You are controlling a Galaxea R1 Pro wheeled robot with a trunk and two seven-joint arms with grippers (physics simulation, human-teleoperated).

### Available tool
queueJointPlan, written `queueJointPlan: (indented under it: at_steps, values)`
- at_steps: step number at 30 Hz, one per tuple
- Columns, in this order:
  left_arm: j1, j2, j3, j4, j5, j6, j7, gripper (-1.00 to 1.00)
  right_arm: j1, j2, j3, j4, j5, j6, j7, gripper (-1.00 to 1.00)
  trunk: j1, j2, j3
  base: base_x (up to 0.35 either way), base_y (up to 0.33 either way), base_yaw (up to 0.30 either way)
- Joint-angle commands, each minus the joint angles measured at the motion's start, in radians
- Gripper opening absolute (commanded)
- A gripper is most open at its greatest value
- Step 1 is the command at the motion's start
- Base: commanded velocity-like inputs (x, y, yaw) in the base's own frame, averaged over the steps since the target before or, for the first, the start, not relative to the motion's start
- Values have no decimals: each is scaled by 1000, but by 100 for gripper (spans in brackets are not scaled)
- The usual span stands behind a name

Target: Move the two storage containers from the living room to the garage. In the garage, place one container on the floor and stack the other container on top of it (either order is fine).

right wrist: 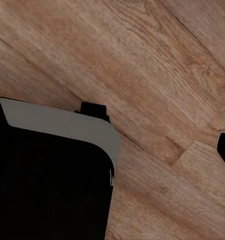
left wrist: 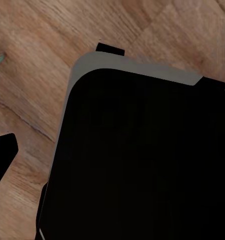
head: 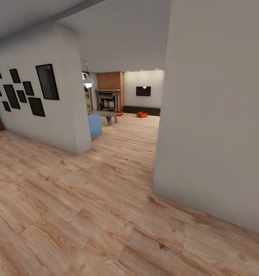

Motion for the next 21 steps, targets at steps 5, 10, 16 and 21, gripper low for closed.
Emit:
queueJointPlan:
  at_steps: [5, 10, 16, 21]
  values:
    - [0, 0, 2, -1, 4, -1, 1, 100, -1, 0, 5, 3, 10, -3, -6, 100, 1, 0, -1, 322, 0, 0]
    - [0, 0, 2, -1, 4, -1, 1, 100, -2, 0, 6, 3, 10, -3, -6, 100, 1, 0, -1, 322, 0, 0]
    - [0, 0, 2, -1, 4, -1, 1, 100, -2, 1, 4, 3, 10, -2, -7, 100, 1, 0, -1, 322, 0, 0]
    - [0, 0, 2, -1, 4, -1, 1, 100, -1, 4, 4, 3, 8, -2, -7, 100, 1, 0, -1, 322, 0, 0]
